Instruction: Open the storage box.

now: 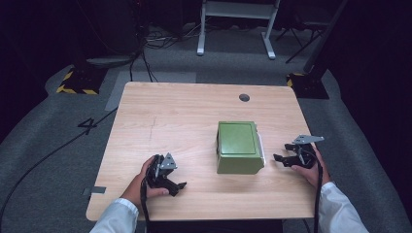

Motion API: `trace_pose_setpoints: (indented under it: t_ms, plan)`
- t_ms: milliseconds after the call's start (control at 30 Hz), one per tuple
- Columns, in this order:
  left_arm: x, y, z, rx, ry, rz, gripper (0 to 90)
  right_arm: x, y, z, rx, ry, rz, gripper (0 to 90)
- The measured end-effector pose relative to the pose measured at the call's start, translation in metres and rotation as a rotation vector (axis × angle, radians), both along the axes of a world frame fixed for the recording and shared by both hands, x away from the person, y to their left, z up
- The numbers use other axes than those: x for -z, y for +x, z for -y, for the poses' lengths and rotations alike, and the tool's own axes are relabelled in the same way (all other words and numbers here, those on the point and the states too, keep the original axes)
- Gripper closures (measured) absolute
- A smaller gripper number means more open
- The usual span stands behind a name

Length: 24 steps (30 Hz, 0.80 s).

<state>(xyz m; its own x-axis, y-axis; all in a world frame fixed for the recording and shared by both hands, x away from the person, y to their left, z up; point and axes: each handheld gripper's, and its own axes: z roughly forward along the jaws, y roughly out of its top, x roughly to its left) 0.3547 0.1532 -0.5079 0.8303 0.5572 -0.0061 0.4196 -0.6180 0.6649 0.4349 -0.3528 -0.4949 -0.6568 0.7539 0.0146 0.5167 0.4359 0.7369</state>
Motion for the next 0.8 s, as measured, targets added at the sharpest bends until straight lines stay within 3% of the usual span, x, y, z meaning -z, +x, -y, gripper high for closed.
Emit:
trace_pose_setpoints:
  t_ms: [67,167,433,633,800]
  plan:
    - [0.0,0.0,0.0,0.0,0.0,0.0,0.4,-0.012,-0.005,-0.005,0.0,0.014,0.041,24.1]
    - [0.0,0.0,0.0,0.0,0.001,0.0,0.4,-0.021,-0.009,-0.009,-0.003,0.04,0.059,25.6]
    - [0.0,0.0,0.0,-0.004,0.001,-0.001,0.4,-0.05,-0.026,-0.032,-0.08,0.11,0.139,29.8]
    - [0.0,0.0,0.0,-0.003,0.001,0.0,0.4,-0.059,-0.03,-0.044,-0.113,0.146,0.138,32.8]
    - [0.0,-0.001,0.0,-0.008,0.001,0.0,0.4,-0.057,-0.03,-0.061,-0.143,0.106,0.126,32.7]
